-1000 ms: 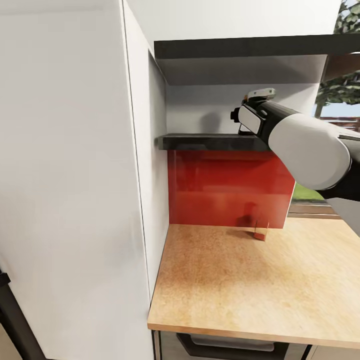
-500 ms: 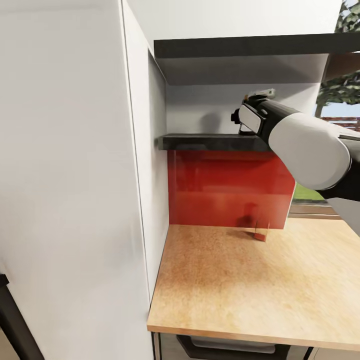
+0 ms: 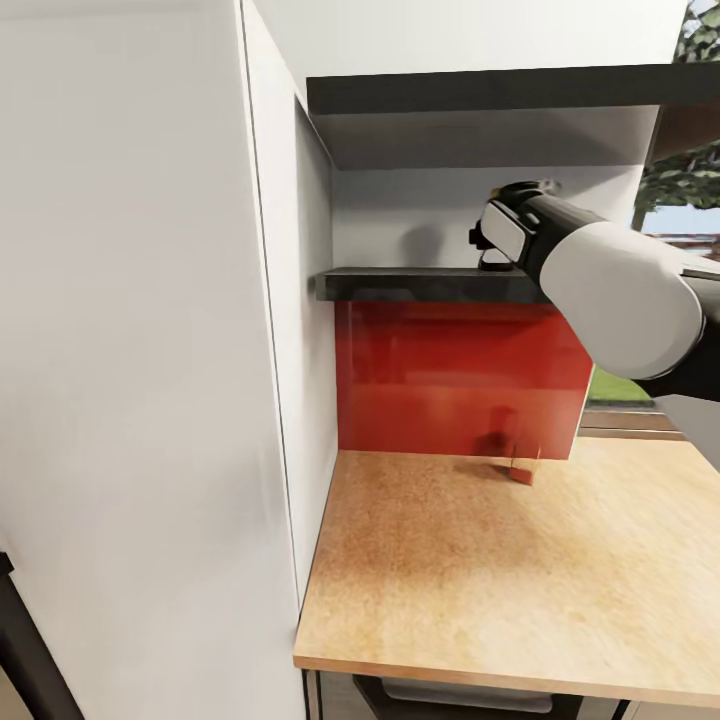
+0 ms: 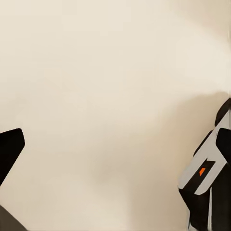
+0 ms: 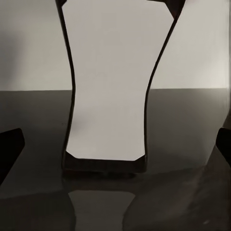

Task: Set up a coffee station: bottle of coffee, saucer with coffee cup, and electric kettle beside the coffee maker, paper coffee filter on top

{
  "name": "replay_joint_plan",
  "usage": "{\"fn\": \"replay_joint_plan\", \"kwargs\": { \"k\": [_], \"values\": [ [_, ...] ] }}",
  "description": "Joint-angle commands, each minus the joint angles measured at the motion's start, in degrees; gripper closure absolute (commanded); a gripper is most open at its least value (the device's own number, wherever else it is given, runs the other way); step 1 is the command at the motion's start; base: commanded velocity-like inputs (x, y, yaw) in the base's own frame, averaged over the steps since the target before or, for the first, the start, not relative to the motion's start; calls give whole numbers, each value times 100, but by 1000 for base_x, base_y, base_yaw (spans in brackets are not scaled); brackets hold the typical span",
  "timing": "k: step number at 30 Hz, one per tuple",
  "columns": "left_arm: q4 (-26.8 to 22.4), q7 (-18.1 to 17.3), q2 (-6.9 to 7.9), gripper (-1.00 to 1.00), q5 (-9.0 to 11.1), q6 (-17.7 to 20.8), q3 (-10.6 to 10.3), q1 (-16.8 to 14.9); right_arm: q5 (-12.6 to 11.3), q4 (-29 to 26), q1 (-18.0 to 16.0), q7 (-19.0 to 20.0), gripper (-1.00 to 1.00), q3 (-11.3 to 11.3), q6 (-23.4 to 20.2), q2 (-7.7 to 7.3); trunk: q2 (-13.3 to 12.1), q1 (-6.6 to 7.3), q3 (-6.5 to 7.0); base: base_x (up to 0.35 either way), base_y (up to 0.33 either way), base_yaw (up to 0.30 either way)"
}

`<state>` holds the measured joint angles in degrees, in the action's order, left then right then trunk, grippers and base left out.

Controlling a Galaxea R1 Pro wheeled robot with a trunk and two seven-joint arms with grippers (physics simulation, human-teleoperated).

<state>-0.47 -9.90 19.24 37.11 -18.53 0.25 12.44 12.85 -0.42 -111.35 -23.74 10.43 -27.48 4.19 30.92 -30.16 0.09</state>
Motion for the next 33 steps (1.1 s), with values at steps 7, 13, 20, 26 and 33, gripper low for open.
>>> {"fn": "replay_joint_plan", "kwargs": {
  "k": [7, 13, 20, 26, 33],
  "values": [
    [-6, -22, -55, -100, 42, -2, -14, 4, 60, -10, 0, -25, -100, 48, -17, -30, 2, -2, 0, 0, 0, 0],
    [-6, -21, -60, -100, 42, -2, -12, 4, 63, -11, 0, -26, -100, 51, 10, -32, 2, -2, 0, 1, 0, 0],
    [-6, -19, -61, -100, 42, -2, -10, 4, 66, -11, 0, -26, -100, 49, 13, -32, 2, -2, 0, 27, 0, 0],
    [-6, -14, -61, -100, 42, -2, -10, 4, 68, -12, 0, -26, -100, 35, 14, -33, 2, -2, 0, 10, 0, 0],
    [-6, -12, -61, -100, 42, -2, -8, 4, 69, -14, 0, -26, -100, 34, 15, -40, 2, -2, 0, 1, 0, 0]
  ]
}}
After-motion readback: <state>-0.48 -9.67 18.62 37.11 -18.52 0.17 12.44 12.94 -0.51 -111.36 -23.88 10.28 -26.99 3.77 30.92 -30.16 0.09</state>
